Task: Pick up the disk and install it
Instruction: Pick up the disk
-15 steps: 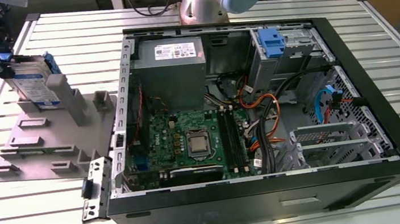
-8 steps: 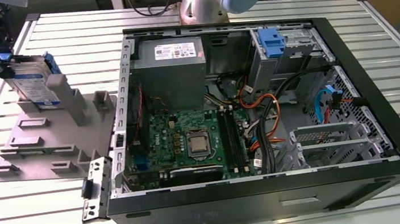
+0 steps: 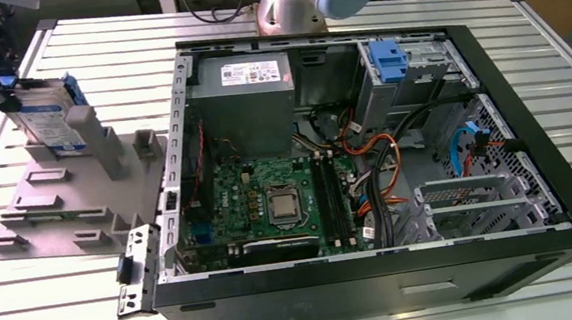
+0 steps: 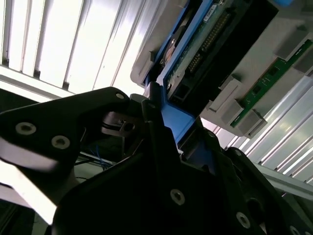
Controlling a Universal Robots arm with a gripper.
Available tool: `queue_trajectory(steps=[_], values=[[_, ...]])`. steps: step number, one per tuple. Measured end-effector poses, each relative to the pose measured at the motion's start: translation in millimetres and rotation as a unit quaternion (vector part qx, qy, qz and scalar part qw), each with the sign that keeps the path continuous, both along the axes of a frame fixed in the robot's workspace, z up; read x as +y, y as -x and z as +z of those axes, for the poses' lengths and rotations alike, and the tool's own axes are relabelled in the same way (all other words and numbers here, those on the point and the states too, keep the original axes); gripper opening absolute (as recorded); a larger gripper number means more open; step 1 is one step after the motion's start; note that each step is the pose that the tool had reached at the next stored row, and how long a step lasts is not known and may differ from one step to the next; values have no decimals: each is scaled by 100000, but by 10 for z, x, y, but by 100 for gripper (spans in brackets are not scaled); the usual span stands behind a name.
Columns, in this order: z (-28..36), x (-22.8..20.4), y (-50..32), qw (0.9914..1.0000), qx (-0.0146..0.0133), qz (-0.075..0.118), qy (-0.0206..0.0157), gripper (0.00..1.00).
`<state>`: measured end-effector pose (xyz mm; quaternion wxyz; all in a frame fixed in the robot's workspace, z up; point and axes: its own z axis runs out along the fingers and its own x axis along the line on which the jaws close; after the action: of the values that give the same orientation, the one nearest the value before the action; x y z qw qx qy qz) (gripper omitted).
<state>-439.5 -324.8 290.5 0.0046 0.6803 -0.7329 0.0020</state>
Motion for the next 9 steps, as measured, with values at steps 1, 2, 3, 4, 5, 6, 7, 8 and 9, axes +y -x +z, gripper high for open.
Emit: queue_trajectory(steps=[1, 2, 3, 4, 5, 6, 7, 8, 9], values=[[0, 0, 0, 99997, -1, 774, 1, 37], [0, 0, 0, 99990, 1, 1441, 0, 37], [-1, 0, 0, 99983, -1, 1847, 1, 37], [-1, 0, 0, 99982, -5, 1878, -3, 37], [-1, 0, 0, 99982, -8, 1883, -2, 37], [-1, 0, 0, 99982, -9, 1883, -2, 37], [-1, 0, 0, 99982, -9, 1885, -2, 37], [-1, 0, 0, 99982, -9, 1888, -3, 37], [-1, 0, 0, 99982, -8, 1891, -2, 37]])
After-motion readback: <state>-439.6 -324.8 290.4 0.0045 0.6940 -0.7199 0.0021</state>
